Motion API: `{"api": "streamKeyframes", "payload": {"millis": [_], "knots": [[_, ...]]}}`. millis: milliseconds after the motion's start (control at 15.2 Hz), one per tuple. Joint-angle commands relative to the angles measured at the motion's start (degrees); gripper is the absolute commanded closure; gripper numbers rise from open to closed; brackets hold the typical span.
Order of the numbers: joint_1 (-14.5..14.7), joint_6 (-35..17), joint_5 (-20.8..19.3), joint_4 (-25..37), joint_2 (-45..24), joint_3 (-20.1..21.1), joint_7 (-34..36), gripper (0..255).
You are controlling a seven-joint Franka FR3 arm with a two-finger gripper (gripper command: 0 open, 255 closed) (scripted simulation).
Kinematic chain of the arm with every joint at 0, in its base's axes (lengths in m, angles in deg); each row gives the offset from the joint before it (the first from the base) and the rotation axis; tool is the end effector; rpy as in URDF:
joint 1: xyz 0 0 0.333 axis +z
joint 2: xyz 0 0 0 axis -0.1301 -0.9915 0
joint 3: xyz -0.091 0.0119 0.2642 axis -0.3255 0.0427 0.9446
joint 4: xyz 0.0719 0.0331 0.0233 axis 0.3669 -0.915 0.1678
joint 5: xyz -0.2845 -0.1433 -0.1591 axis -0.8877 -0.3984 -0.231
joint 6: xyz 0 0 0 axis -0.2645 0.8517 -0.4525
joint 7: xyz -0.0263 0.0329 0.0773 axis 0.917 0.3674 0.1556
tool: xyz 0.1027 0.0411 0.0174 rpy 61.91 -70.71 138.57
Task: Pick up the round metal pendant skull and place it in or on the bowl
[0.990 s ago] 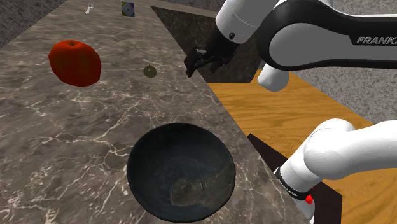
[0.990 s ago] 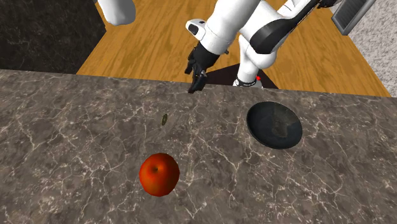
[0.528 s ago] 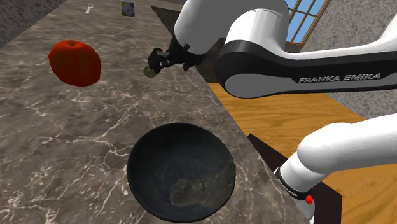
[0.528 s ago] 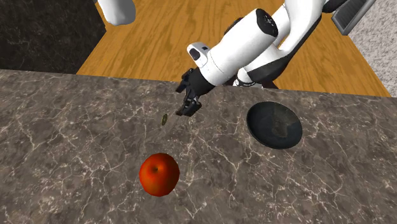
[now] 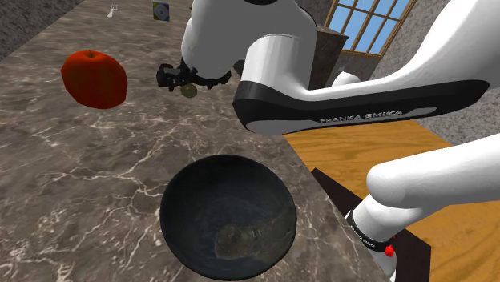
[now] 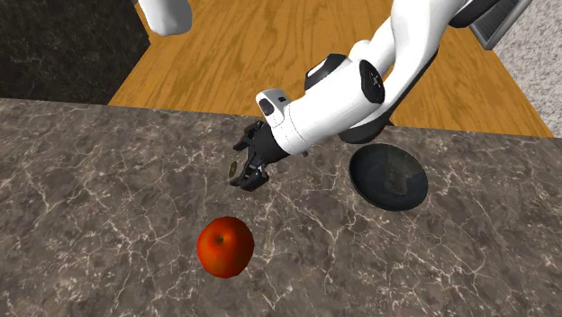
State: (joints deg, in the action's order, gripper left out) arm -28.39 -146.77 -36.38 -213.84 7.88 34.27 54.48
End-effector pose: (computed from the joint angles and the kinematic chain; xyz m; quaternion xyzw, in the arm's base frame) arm 0.4179 0.2825 0.4798 0.9091 -0.1587 0.3762 0.0825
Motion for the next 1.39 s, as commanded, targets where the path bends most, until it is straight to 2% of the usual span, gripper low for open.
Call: {"api": "streamKeyframes", "payload": {"millis": [0,132,660,726,1320], "knots": [[-2.58,-1.06,-1.28,0.39,-1.1,2.03,0.85,0],[-5.65,-2.51,-2.75,0.47,-2.24,4.45,1.86,0],[-5.65,-2.51,-2.72,0.47,-2.22,4.45,1.84,0],[-5.65,-2.51,-2.72,0.47,-2.22,4.45,1.84,255],[-5.66,-2.52,-2.73,0.47,-2.22,4.46,1.84,255]]}}
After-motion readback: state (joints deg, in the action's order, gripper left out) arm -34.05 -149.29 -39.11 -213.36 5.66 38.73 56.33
